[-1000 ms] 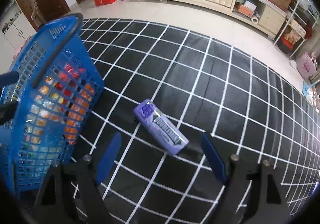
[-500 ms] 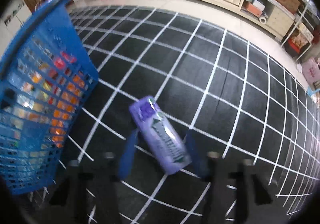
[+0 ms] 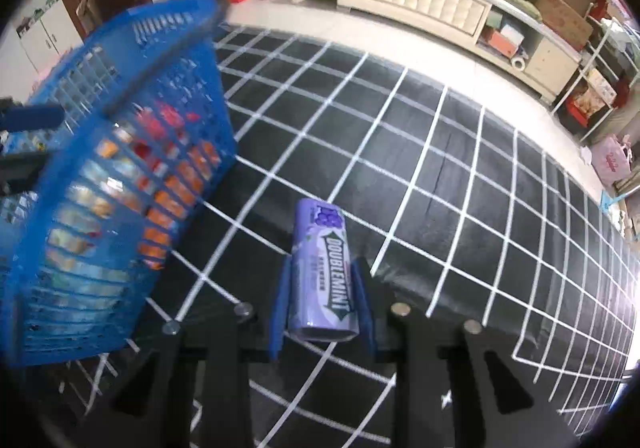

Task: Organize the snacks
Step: 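Carry the purple Doublemint roll into the blue basket with the right gripper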

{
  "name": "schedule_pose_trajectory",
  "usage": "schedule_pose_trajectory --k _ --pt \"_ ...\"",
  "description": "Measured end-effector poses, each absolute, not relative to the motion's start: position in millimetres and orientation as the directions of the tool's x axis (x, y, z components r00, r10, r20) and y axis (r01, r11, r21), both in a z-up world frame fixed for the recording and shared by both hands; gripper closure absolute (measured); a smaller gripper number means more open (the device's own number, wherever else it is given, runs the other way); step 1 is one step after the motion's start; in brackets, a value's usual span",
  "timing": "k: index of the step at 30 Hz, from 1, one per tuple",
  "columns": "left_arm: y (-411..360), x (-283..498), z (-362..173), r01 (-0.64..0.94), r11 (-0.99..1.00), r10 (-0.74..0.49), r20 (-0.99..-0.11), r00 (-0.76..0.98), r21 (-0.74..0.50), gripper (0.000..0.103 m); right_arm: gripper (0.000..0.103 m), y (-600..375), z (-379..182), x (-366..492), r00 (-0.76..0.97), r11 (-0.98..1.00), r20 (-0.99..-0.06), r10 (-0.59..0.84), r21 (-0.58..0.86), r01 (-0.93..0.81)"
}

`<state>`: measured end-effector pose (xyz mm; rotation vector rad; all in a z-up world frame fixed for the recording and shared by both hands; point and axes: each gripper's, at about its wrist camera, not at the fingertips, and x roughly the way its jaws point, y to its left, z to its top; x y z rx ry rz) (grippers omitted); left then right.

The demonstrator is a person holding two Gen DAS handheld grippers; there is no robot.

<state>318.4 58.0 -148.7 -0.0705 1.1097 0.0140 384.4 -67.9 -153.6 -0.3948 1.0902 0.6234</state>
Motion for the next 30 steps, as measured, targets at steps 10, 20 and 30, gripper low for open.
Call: schedule_pose_trajectory --k 10,20,30 --pt "65.8 277.2 -101.5 -0.039 0.997 -0.04 -0.849 0.527 -0.071 0.029 0.068 -70.9 -67.5 348.0 0.421 0.786 -0.84 0.343 0.012 -0.618" --pt "81.5 226.8 -65.5 -0.021 0.998 -0.038 -0.806 0.591 -0.063 0.029 0.068 -50.0 -5.1 299.9 0.468 0.776 -0.779 0.417 0.036 -0.63" --pt "110.1 185.5 -50.1 -0.017 0.999 -0.016 -0.77 0.638 -0.034 0.021 0.068 -5.7 2.1 273.7 0.44 0.761 -0.783 0.439 0.063 -0.645"
